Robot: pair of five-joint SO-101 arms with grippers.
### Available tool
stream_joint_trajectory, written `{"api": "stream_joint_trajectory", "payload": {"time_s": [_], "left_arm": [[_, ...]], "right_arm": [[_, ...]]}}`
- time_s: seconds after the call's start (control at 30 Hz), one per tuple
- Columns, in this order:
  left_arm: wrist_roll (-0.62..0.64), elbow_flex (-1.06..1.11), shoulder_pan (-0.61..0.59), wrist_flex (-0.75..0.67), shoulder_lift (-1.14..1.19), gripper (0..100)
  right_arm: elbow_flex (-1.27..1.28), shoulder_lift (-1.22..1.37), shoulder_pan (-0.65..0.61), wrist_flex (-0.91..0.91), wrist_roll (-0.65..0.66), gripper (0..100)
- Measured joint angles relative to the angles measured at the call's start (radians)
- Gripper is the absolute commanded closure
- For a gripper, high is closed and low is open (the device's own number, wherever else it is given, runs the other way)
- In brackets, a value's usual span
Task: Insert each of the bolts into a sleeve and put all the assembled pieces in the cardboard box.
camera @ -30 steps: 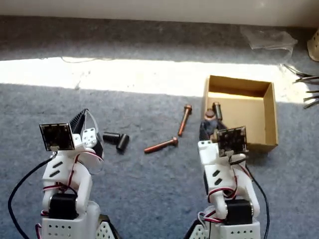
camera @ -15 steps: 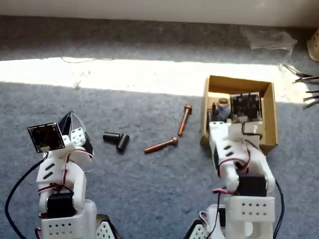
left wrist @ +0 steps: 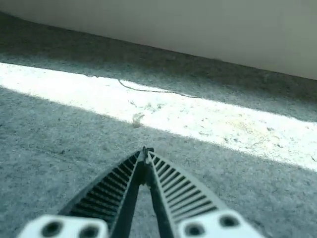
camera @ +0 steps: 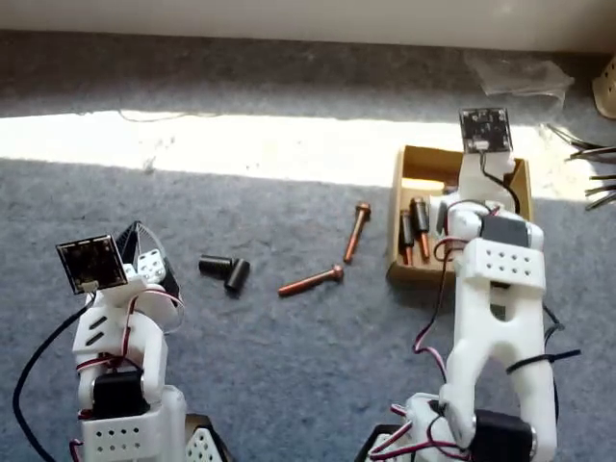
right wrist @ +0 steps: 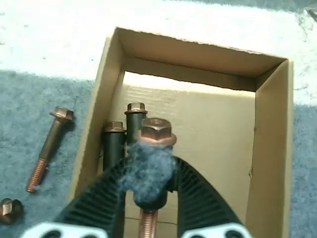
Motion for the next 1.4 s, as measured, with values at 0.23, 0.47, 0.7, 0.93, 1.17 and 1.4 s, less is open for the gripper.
{"api": "stream_joint_trajectory", "payload": {"time_s": [0.23, 0.47, 0.7, 0.93, 1.17, 1.4], "left_arm": [[0.0, 0.0, 0.0, 0.002, 0.0, 99], [0.0, 0.0, 0.0, 0.002, 0.0, 99], [0.0, 0.0, 0.0, 0.002, 0.0, 99], [0.0, 0.0, -0.002, 0.002, 0.0, 99], [0.0, 0.0, -0.002, 0.002, 0.0, 99], [0.0, 0.0, -0.002, 0.002, 0.0, 99]], "right_arm": [[-0.15, 0.259, -0.003, 0.0, 0.0, 98.9], [-0.293, 0.494, -0.002, 0.0, 0.0, 98.8], [-0.393, 0.621, -0.002, -0.002, 0.0, 89.9], [-0.413, 0.626, -0.003, -0.002, 0.0, 83.9], [-0.42, 0.626, -0.003, 0.037, 0.0, 83.9], [-0.457, 0.502, -0.011, 0.153, 0.0, 83.9]]}}
